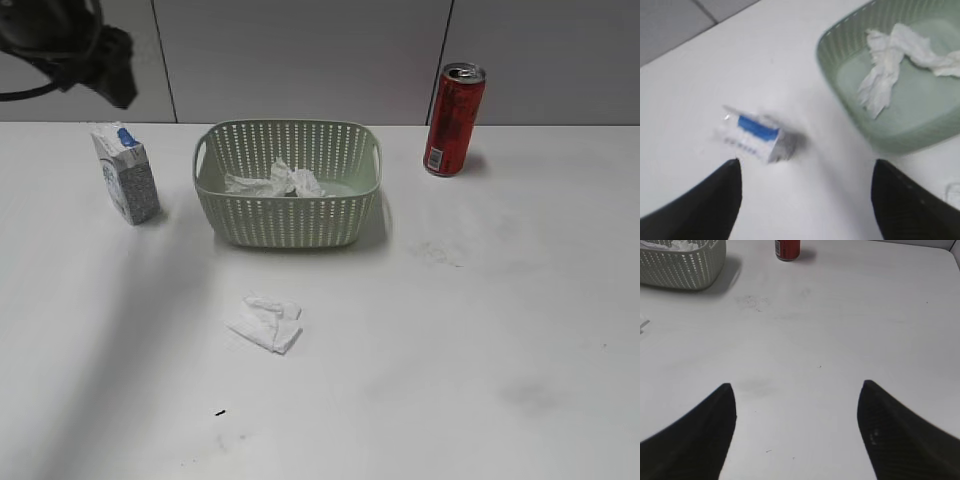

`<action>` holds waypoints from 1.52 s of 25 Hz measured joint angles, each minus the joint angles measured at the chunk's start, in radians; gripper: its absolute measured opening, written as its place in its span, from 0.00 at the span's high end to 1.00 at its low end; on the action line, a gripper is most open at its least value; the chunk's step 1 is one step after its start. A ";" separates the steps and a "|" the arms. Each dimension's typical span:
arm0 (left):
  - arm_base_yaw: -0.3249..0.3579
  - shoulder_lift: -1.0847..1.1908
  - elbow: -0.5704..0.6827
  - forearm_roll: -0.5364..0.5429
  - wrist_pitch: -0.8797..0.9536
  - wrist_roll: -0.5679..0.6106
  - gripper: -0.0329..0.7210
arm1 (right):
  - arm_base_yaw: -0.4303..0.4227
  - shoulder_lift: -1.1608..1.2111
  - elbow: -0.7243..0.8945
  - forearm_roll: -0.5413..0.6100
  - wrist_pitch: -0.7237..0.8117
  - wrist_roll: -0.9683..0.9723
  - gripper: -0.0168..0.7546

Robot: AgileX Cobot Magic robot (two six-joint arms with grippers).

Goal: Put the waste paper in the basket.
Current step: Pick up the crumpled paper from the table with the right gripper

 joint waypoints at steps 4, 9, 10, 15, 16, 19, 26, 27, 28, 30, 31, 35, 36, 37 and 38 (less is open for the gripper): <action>0.107 -0.026 -0.001 0.006 0.170 -0.020 0.17 | 0.000 0.000 0.000 0.001 0.000 0.000 0.24; 0.185 -0.044 0.032 0.008 0.291 -0.069 0.17 | 0.000 0.000 0.000 0.001 0.000 0.000 0.24; 0.186 -0.059 0.053 0.003 0.293 -0.075 0.17 | 0.000 0.000 0.000 0.001 0.000 0.000 0.24; 0.186 -0.179 0.218 -0.024 0.303 -0.080 0.17 | 0.000 0.000 0.000 0.003 0.000 0.000 0.24; 0.186 -0.205 0.258 -0.024 0.303 -0.081 0.17 | 0.000 0.000 0.000 0.003 0.000 0.000 0.24; 0.186 -0.318 0.373 -0.024 0.304 -0.082 0.18 | 0.000 0.000 0.000 0.004 0.000 -0.002 0.24; 0.186 -0.626 0.613 -0.024 0.227 -0.082 0.19 | 0.000 0.065 -0.015 0.005 -0.037 -0.026 0.24; 0.186 -0.663 0.644 -0.024 0.220 -0.082 0.19 | 0.000 0.089 -0.017 0.007 -0.072 -0.028 0.24; 0.186 -0.708 0.669 -0.022 0.211 -0.082 0.19 | 0.000 0.111 -0.020 0.013 -0.106 -0.028 0.24; 0.186 -0.800 0.724 -0.020 0.200 -0.082 0.19 | 0.000 0.177 -0.022 0.026 -0.206 -0.028 0.24; 0.186 -0.838 0.750 -0.020 0.197 -0.082 0.19 | 0.000 0.209 -0.022 0.037 -0.258 -0.028 0.24; 0.186 -1.010 0.842 -0.019 0.173 -0.082 0.19 | 0.000 0.390 -0.032 0.076 -0.416 -0.029 0.24; 0.186 -1.056 0.862 -0.019 0.167 -0.082 0.19 | 0.000 0.445 -0.042 0.084 -0.441 -0.029 0.24; 0.186 -1.103 0.885 -0.019 0.163 -0.082 0.19 | 0.000 0.503 -0.054 0.088 -0.455 -0.029 0.24; 0.186 -1.140 0.907 -0.019 0.161 -0.082 0.19 | 0.000 0.554 -0.070 0.094 -0.464 -0.029 0.24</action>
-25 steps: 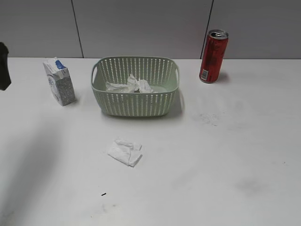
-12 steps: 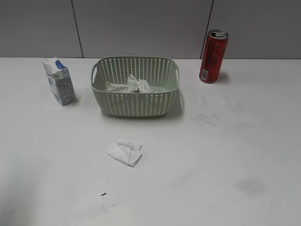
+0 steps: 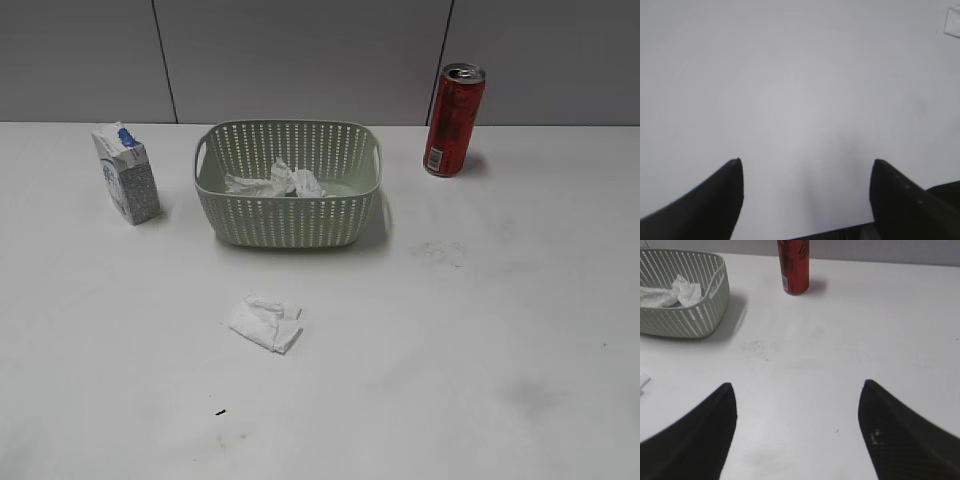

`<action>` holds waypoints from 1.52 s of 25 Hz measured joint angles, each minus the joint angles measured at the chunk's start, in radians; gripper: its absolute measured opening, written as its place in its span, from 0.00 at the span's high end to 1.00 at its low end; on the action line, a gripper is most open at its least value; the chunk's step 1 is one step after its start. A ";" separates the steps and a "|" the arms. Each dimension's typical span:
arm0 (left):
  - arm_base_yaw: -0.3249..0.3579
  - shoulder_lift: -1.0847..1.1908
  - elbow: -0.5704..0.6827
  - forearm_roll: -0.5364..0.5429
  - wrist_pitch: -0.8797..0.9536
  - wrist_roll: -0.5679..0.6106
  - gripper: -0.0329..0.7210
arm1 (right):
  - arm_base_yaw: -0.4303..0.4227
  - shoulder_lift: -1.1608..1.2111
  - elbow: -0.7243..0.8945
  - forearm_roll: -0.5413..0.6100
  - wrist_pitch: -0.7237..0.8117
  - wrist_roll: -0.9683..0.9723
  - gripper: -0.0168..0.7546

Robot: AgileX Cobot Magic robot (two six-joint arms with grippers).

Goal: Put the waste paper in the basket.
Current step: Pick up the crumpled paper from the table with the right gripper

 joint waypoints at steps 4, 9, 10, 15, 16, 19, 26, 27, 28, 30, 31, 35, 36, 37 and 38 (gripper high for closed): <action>0.000 -0.169 0.068 -0.011 -0.004 0.000 0.19 | 0.000 0.234 -0.088 0.013 -0.001 0.000 0.24; 0.000 -0.358 0.110 -0.032 -0.017 0.000 0.19 | 0.000 0.513 -0.247 0.074 0.072 -0.001 0.24; 0.000 -0.387 0.110 -0.032 -0.023 0.000 0.19 | 0.002 0.566 -0.284 0.086 0.096 -0.001 0.24; 0.000 -0.545 0.110 -0.036 -0.032 0.000 0.19 | 0.088 0.771 -0.438 0.099 0.162 -0.001 0.24; 0.000 -0.575 0.110 -0.036 -0.033 0.000 0.19 | 0.124 0.807 -0.465 0.099 0.164 -0.001 0.24; 0.000 -0.614 0.112 -0.036 -0.033 0.000 0.19 | 0.234 0.904 -0.534 0.100 0.160 0.000 0.24; 0.000 -0.616 0.120 -0.036 -0.031 0.000 0.19 | 0.488 1.161 -0.675 0.096 0.143 0.027 0.24; 0.000 -0.616 0.120 -0.036 -0.031 0.000 0.19 | 0.519 1.209 -0.702 0.087 0.142 0.028 0.24; 0.000 -0.616 0.120 -0.036 -0.031 0.000 0.19 | 0.549 1.243 -0.727 0.079 0.141 0.029 0.24; 0.000 -0.616 0.120 -0.036 -0.031 0.000 0.19 | 0.601 1.322 -0.790 0.049 0.140 0.035 0.24; 0.000 -0.616 0.120 -0.036 -0.031 0.000 0.19 | 0.620 1.353 -0.817 0.033 0.139 0.041 0.24; 0.000 -0.616 0.120 -0.036 -0.031 0.000 0.19 | 0.667 1.475 -0.934 -0.032 0.141 0.053 0.24; 0.000 -0.616 0.120 -0.036 -0.031 0.000 0.19 | 0.670 1.500 -0.960 -0.035 0.141 0.055 0.24; 0.000 -0.616 0.120 -0.036 -0.031 0.000 0.19 | 0.670 1.518 -0.974 -0.036 0.141 0.055 0.24; 0.000 -0.616 0.120 -0.036 -0.031 0.000 0.19 | 0.670 1.536 -0.987 -0.039 0.142 0.055 0.24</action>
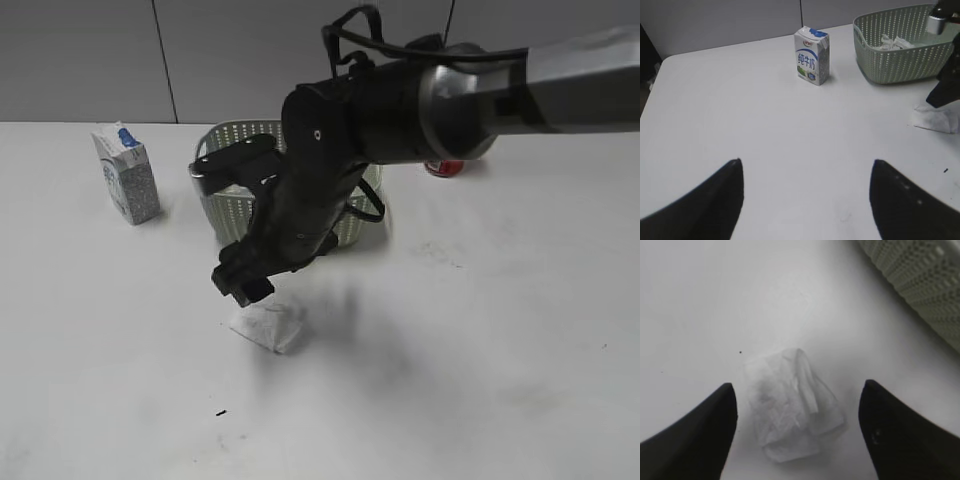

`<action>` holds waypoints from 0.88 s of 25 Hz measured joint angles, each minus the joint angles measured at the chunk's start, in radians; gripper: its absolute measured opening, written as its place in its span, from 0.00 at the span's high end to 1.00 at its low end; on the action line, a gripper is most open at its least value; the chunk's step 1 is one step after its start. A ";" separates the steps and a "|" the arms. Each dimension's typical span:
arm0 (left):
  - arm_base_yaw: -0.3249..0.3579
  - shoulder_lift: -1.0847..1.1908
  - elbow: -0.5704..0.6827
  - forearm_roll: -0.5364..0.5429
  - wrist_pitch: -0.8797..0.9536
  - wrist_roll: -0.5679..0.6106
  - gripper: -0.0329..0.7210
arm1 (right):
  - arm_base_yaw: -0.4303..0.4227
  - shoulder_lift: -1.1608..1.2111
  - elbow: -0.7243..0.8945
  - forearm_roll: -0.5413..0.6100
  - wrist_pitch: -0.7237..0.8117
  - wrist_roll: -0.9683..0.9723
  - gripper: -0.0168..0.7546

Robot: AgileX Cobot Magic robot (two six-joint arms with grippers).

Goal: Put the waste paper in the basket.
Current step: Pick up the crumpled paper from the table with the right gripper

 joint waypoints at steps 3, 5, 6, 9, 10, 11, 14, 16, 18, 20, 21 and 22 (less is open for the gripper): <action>0.000 0.000 0.000 0.000 0.000 0.000 0.19 | 0.000 0.041 -0.013 0.001 0.001 0.004 0.24; 0.000 0.000 0.000 0.000 -0.001 0.000 0.19 | 0.000 0.059 -0.013 0.010 0.005 0.006 0.24; 0.000 0.000 0.000 0.000 -0.001 0.000 0.19 | 0.000 0.068 -0.013 0.010 0.006 0.006 0.24; 0.000 0.000 0.000 0.000 -0.001 0.000 0.19 | 0.000 0.092 -0.013 0.009 0.007 0.008 0.24; 0.000 0.000 0.000 0.000 -0.001 0.000 0.19 | 0.000 0.104 -0.013 0.010 0.007 0.009 0.24; 0.000 0.000 0.000 0.000 -0.001 0.000 0.19 | 0.000 0.112 -0.013 0.011 0.009 0.010 0.24; 0.000 0.000 0.000 0.000 -0.001 0.000 0.19 | 0.000 0.120 -0.023 0.015 0.008 0.010 0.24; 0.000 0.000 0.000 0.000 -0.001 0.000 0.19 | 0.000 0.120 -0.023 0.015 0.011 0.010 0.28; 0.000 0.000 0.000 0.000 -0.001 0.000 0.19 | 0.000 0.120 -0.023 0.014 0.019 0.010 0.38; 0.000 0.000 0.000 0.000 -0.001 0.000 0.19 | 0.000 0.120 -0.023 0.015 0.033 0.011 0.55; 0.000 0.000 0.000 0.000 -0.001 0.000 0.19 | 0.000 0.120 -0.023 0.017 0.044 0.012 0.66; 0.000 0.000 0.000 0.000 -0.001 0.000 0.19 | 0.000 0.120 -0.023 0.021 0.052 0.013 0.78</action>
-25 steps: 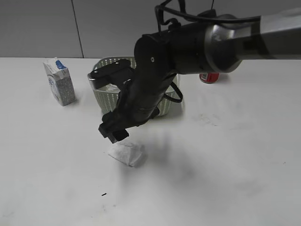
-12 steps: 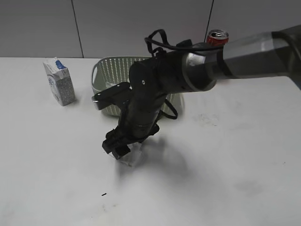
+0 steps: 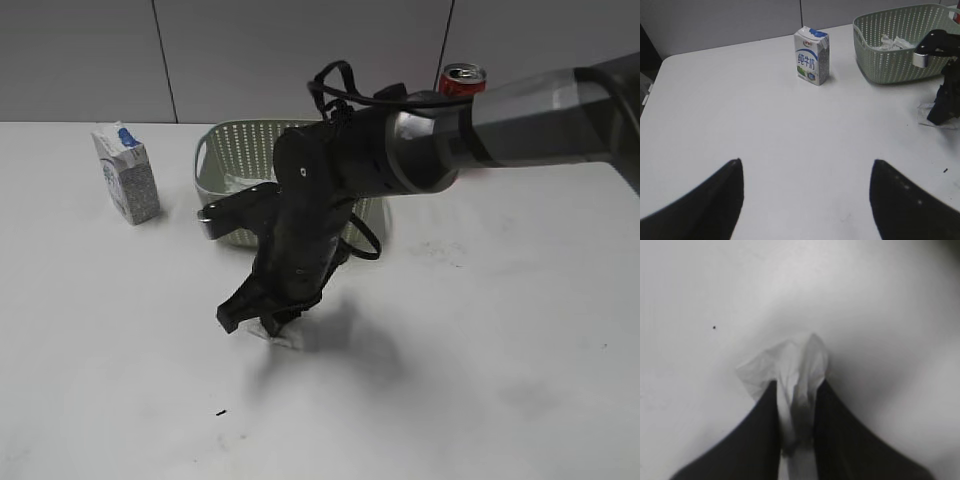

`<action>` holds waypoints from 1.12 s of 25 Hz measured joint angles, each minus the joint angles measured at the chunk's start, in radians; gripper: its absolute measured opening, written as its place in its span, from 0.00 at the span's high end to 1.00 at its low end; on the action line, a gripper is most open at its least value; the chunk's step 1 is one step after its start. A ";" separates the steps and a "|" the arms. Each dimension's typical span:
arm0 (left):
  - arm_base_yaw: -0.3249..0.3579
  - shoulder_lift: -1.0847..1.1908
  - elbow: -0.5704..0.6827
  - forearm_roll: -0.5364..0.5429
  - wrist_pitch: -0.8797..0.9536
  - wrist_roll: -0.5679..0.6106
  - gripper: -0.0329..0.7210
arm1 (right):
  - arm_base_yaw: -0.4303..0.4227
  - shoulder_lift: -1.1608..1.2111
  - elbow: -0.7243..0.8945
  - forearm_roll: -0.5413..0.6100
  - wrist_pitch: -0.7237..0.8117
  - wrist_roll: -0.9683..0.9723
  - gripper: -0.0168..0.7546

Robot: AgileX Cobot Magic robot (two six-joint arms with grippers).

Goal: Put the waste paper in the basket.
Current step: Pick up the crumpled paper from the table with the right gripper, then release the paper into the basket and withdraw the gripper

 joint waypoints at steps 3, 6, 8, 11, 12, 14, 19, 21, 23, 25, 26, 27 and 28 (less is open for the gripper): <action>0.000 0.000 0.000 0.000 0.000 0.000 0.19 | 0.000 -0.009 0.000 0.044 0.037 0.002 0.96; 0.000 0.000 0.000 0.000 0.000 0.000 0.19 | 0.000 -0.051 0.002 0.070 0.076 0.002 0.99; 0.000 0.000 0.000 0.000 0.000 0.000 0.19 | 0.000 -0.113 0.002 0.068 0.077 0.002 0.99; 0.000 0.000 0.000 0.000 0.000 0.000 0.19 | 0.000 -0.206 -0.003 0.035 0.043 0.002 0.99; 0.000 0.000 0.000 0.000 0.000 0.000 0.19 | 0.000 -0.240 -0.011 0.002 0.019 0.002 0.99; 0.000 0.000 0.000 0.000 0.000 0.000 0.19 | 0.000 -0.283 -0.029 -0.072 -0.053 0.002 0.99; 0.000 0.000 0.000 0.000 0.000 0.000 0.19 | -0.020 -0.308 -0.069 -0.247 -0.240 0.068 0.99; 0.000 0.000 0.000 0.000 0.000 0.000 0.19 | -0.048 -0.298 -0.069 -0.275 -0.331 0.111 0.99; 0.000 0.000 0.000 0.000 0.000 0.000 0.19 | -0.083 -0.275 -0.069 -0.289 -0.424 0.130 0.99; 0.000 0.000 0.000 0.000 0.000 0.000 0.19 | -0.115 -0.238 -0.069 -0.290 -0.505 0.139 0.99; 0.000 0.000 0.000 0.000 0.000 0.000 0.19 | -0.127 -0.221 -0.069 -0.290 -0.535 0.140 0.99; 0.000 0.000 0.000 0.000 0.000 0.000 0.19 | -0.137 -0.200 -0.069 -0.291 -0.570 0.141 0.99; 0.000 0.000 0.000 0.000 0.000 0.000 0.19 | -0.143 -0.182 -0.069 -0.291 -0.592 0.141 0.99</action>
